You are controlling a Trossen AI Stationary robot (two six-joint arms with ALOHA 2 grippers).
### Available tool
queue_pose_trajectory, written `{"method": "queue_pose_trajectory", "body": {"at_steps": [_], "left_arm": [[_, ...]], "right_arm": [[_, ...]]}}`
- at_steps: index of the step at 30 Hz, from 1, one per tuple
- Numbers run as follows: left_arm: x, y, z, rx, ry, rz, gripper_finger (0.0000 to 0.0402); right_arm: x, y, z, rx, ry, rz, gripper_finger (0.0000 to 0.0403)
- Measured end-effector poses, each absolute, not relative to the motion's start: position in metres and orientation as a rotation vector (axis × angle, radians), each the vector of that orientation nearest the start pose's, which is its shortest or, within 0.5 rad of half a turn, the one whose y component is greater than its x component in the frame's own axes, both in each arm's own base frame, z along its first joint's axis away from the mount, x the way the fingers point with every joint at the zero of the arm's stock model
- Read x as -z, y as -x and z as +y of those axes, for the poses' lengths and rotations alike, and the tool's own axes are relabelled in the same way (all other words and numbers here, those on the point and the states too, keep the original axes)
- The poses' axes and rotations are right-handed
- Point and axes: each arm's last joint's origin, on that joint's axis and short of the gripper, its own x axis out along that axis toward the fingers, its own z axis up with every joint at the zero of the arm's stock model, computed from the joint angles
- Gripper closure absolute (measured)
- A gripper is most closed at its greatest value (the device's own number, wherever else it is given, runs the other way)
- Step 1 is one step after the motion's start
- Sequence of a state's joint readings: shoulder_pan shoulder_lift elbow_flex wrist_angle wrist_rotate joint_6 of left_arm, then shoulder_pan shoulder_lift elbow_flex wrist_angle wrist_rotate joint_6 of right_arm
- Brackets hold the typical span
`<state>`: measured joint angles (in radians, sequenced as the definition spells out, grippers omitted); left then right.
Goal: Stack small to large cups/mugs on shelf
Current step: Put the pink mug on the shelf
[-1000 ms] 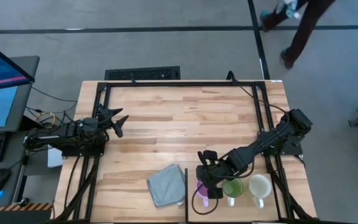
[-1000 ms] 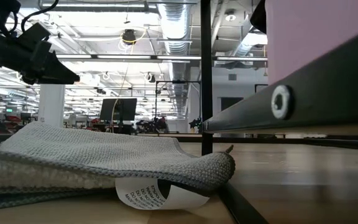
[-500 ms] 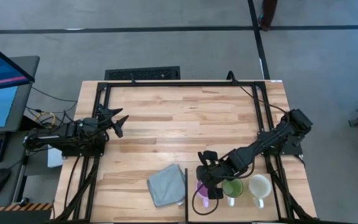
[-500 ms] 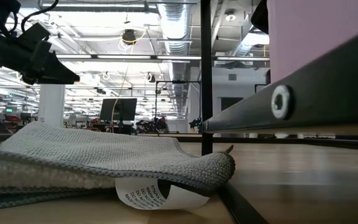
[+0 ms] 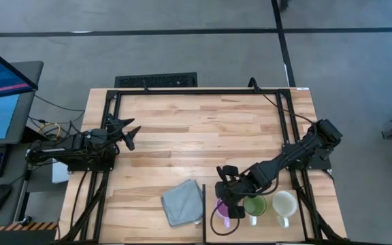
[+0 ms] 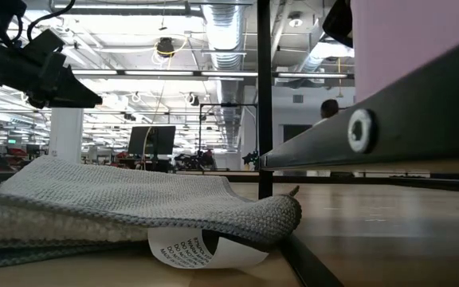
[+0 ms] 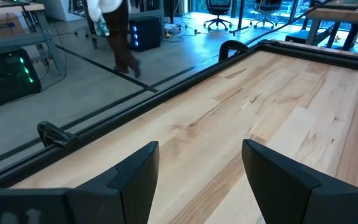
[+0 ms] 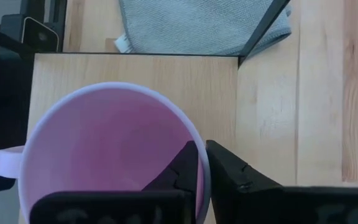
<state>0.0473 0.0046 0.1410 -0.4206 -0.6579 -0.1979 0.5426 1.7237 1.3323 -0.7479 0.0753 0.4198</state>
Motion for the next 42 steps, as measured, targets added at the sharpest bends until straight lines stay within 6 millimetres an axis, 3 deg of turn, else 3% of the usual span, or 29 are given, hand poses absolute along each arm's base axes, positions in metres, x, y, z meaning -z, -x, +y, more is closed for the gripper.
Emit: {"method": "queue_pose_trajectory", "body": {"at_steps": [21,42], "left_arm": [[-0.1721,-0.0767,0.0213,-0.725,0.109,0.203,0.0179],[-0.172,-0.0767,0.0213,-0.725,0.109,0.203,0.0179]], "right_arm": [[-0.2388,-0.3009,0.1789,-0.178,-0.022,1.149,0.0351],[-0.2391,-0.3008,0.1789,-0.178,-0.023,1.148,0.0296]]}}
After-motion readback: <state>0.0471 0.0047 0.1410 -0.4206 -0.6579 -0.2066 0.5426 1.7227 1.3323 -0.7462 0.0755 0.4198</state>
